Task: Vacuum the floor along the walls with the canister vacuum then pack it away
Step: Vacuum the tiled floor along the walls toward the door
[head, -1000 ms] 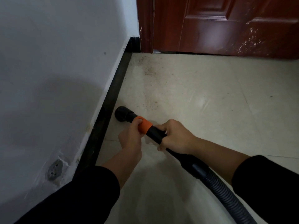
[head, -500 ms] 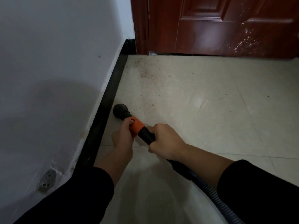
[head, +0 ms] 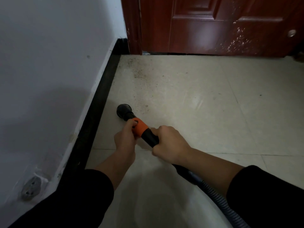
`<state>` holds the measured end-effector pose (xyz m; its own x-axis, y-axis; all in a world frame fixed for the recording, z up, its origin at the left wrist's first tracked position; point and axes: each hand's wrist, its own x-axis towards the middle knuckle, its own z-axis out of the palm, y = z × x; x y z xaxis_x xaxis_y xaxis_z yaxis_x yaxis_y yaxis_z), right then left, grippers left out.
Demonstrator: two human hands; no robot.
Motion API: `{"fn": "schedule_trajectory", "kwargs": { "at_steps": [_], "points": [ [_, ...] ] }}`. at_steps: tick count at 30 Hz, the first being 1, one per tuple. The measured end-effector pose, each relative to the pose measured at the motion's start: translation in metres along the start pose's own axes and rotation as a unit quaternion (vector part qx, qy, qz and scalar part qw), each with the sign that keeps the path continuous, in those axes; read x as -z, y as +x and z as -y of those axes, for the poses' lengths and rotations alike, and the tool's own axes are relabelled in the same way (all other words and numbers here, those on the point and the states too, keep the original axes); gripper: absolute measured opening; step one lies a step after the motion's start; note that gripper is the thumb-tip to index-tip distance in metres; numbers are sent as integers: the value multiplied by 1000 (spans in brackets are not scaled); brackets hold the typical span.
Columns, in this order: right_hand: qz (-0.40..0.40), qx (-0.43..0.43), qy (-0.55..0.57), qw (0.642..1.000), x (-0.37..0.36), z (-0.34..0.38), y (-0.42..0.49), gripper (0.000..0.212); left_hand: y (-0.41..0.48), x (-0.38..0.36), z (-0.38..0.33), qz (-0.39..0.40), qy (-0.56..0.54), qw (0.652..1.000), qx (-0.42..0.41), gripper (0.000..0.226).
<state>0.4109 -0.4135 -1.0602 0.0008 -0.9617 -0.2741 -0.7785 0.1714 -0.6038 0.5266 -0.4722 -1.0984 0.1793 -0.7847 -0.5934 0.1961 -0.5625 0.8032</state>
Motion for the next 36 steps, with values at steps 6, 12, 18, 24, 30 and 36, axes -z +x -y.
{"fn": "schedule_trajectory", "kwargs": {
  "at_steps": [6,12,18,24,30,36],
  "points": [
    [-6,-3,-12,1000,8,-10,-10,21,-7,-9,7,11,11,1000,7,19],
    [-8,-12,-13,1000,16,-22,-18,17,-19,-18,12,28,10,999,11,12],
    [-20,-23,-19,999,24,-34,-26,21,-26,-35,14,37,12,999,25,11],
    [-36,-43,-28,998,35,-50,-33,23,-36,-56,17,44,29,998,36,16],
    [-51,-64,-20,996,43,-63,-37,16,-42,-69,19,74,43,996,34,18],
    [-71,-84,-22,994,45,-76,-30,14,-38,-81,18,99,38,994,34,15]
  ]
}}
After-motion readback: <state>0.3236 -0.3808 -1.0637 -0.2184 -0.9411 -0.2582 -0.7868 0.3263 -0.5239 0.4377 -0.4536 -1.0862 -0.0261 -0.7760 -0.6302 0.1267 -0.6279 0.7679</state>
